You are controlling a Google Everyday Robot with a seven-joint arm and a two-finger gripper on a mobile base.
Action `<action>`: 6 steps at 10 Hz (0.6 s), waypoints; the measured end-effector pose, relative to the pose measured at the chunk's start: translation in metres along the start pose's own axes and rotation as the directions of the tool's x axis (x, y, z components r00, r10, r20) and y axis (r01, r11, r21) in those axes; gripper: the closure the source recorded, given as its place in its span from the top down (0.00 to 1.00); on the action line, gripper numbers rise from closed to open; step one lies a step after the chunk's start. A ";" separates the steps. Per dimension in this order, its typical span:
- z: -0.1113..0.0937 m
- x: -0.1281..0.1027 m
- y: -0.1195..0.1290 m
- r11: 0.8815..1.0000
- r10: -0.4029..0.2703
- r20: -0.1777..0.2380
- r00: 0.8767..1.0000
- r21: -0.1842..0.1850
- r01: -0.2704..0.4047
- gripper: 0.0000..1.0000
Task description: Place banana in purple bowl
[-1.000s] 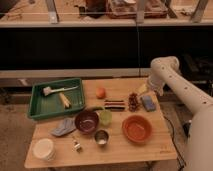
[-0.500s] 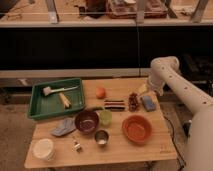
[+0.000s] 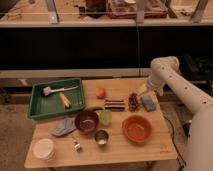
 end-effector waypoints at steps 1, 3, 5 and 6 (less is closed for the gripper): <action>-0.004 0.000 -0.006 1.000 -0.018 -0.007 1.000 0.005 0.018 0.80; -0.018 -0.003 -0.033 0.996 -0.077 -0.025 0.997 0.031 0.078 0.80; -0.031 -0.012 -0.073 0.989 -0.138 -0.040 0.990 0.054 0.140 0.80; -0.037 -0.017 -0.100 0.982 -0.173 -0.050 0.984 0.066 0.176 0.80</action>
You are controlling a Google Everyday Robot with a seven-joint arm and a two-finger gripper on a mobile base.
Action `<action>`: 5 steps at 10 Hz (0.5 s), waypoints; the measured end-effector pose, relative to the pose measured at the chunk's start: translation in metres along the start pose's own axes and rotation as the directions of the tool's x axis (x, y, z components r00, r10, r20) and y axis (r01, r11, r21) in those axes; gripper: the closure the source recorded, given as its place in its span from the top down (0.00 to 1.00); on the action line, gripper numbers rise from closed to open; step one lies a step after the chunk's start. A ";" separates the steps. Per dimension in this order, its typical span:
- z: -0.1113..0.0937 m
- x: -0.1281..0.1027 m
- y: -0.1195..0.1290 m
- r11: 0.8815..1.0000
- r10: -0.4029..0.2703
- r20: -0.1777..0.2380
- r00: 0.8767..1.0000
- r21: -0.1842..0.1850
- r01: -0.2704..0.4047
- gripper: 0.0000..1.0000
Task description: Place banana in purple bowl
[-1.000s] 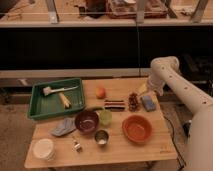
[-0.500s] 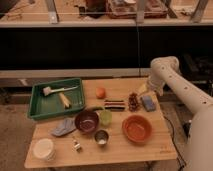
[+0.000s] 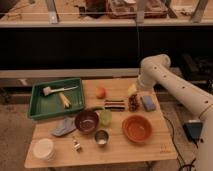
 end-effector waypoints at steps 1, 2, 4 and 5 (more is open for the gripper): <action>-0.006 -0.003 -0.034 0.999 -0.044 -0.009 0.999 0.014 0.044 0.80; -0.011 -0.005 -0.058 0.997 -0.075 -0.016 0.997 0.021 0.076 0.80; -0.021 -0.010 -0.114 0.988 -0.145 -0.033 0.989 0.044 0.147 0.80; -0.026 -0.014 -0.140 0.981 -0.185 -0.040 0.982 0.050 0.187 0.80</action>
